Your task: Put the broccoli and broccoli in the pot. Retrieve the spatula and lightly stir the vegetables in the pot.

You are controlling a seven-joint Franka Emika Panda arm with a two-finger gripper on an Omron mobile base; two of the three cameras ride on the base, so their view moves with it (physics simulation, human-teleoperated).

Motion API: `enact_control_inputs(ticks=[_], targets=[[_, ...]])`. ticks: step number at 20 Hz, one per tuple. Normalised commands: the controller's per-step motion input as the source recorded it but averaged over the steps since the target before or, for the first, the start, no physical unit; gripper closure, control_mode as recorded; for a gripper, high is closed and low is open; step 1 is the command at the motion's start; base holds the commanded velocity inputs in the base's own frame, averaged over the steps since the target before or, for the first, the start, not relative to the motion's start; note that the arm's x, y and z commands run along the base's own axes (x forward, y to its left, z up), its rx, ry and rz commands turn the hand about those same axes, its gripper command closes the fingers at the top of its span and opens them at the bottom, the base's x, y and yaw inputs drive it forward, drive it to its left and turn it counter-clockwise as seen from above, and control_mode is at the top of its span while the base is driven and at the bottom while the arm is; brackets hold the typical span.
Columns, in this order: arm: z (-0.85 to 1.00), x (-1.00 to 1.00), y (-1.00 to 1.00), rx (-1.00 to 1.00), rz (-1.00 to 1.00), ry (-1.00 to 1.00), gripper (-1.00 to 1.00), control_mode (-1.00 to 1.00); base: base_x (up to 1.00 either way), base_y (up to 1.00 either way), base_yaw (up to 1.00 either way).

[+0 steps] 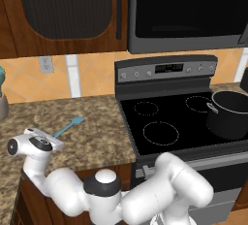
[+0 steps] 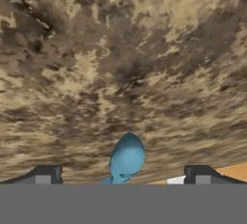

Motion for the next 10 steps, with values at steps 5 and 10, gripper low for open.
enact_control_inputs(ticks=[5,10], targets=[[-0.2,0.14,0.09,0.0,-0.01,0.01,-1.0,-1.0,0.0,0.0,0.0],[-0.33,0.0,-0.03,0.0,-0.06,0.0,-1.0,-1.0,0.0,0.0,0.0]])
